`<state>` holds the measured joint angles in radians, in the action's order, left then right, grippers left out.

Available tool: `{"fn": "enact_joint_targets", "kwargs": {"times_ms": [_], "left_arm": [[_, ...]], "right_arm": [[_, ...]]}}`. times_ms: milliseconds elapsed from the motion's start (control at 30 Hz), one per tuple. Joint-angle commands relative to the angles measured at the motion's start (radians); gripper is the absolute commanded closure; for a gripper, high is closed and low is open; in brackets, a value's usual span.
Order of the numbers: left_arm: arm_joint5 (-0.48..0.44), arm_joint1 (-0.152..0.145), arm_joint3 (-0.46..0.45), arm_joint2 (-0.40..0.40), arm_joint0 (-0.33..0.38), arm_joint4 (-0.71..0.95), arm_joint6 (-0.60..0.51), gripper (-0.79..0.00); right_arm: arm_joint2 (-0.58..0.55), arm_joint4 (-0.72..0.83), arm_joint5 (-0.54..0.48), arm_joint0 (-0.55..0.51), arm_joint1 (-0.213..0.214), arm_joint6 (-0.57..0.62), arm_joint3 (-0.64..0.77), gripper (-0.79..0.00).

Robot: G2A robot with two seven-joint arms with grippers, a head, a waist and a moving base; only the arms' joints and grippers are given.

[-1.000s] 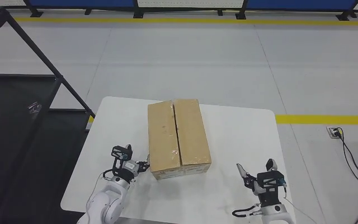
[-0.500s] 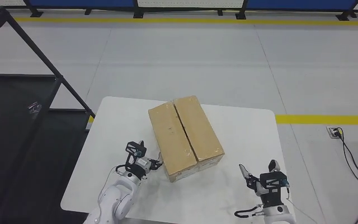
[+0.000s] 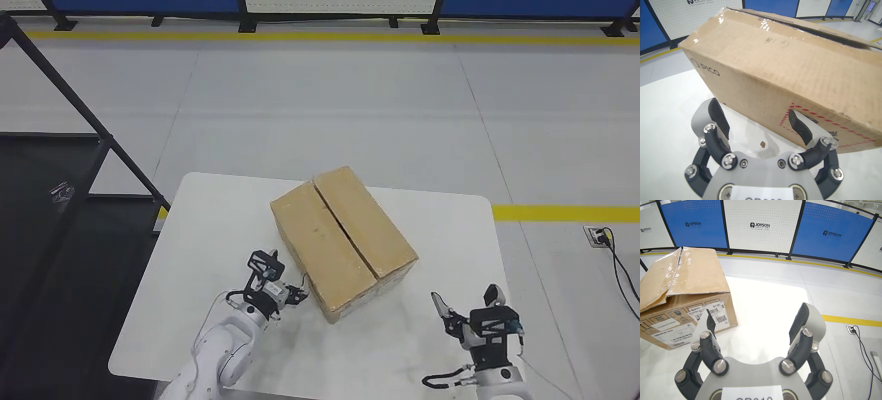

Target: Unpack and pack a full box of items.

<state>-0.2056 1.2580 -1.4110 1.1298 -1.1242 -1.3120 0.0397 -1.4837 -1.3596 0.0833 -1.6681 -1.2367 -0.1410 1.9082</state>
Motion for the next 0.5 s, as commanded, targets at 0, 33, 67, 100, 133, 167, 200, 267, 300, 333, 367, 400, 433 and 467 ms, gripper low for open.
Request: {"fn": "enact_joint_targets", "kwargs": {"times_ms": [0, 33, 67, 100, 133, 167, 200, 267, 300, 333, 367, 400, 433, 467], "left_arm": [[-0.004, 0.002, 0.002, -0.009, 0.004, -0.005, 0.0, -0.785], [-0.01, 0.003, 0.002, -0.013, 0.005, -0.007, 0.001, -0.785], [-0.012, 0.004, 0.002, -0.015, 0.006, -0.009, 0.002, -0.785], [-0.017, 0.004, 0.001, -0.018, 0.007, -0.012, 0.003, -0.785], [-0.024, 0.005, 0.001, -0.021, 0.007, -0.014, 0.004, -0.785], [-0.033, 0.005, -0.001, -0.023, 0.008, -0.023, 0.007, -0.785], [-0.039, 0.004, -0.002, -0.022, 0.007, -0.029, 0.01, -0.785], [-0.045, 0.002, -0.008, -0.013, 0.001, -0.03, 0.013, -0.785], [-0.045, 0.0, -0.012, -0.004, -0.003, -0.036, 0.014, -0.785], [-0.047, -0.002, -0.016, 0.006, -0.01, -0.038, 0.016, -0.785], [-0.048, -0.004, -0.019, 0.015, -0.015, -0.037, 0.017, -0.785], [-0.042, -0.009, -0.022, 0.038, -0.027, -0.041, 0.018, -0.785], [-0.037, -0.012, -0.027, 0.056, -0.037, -0.044, 0.02, -0.785], [-0.032, -0.016, -0.032, 0.077, -0.048, -0.042, 0.026, -0.785]], "right_arm": [[-0.002, -0.027, -0.013, -0.006, 0.001, -0.013, 0.0, -0.785], [-0.003, -0.048, -0.018, -0.009, 0.002, -0.025, 0.001, -0.785], [-0.004, -0.071, -0.022, -0.014, 0.003, -0.038, 0.003, -0.785], [-0.003, -0.095, -0.026, -0.02, 0.004, -0.053, 0.007, -0.785], [0.0, -0.118, -0.034, -0.027, 0.005, -0.067, 0.012, -0.785], [0.002, -0.146, -0.043, -0.034, 0.006, -0.08, 0.018, -0.785], [0.005, -0.159, -0.045, -0.043, 0.006, -0.085, 0.026, -0.785], [0.003, -0.142, -0.035, -0.055, 0.005, -0.075, 0.042, -0.785], [0.003, -0.142, -0.035, -0.055, 0.005, -0.075, 0.042, -0.785], [0.003, -0.142, -0.035, -0.055, 0.005, -0.075, 0.042, -0.785], [0.003, -0.142, -0.035, -0.055, 0.005, -0.075, 0.042, -0.785], [0.003, -0.142, -0.035, -0.055, 0.005, -0.075, 0.042, -0.785], [0.003, -0.142, -0.035, -0.055, 0.005, -0.075, 0.042, -0.785], [0.003, -0.142, -0.035, -0.055, 0.005, -0.075, 0.042, -0.785]]}}
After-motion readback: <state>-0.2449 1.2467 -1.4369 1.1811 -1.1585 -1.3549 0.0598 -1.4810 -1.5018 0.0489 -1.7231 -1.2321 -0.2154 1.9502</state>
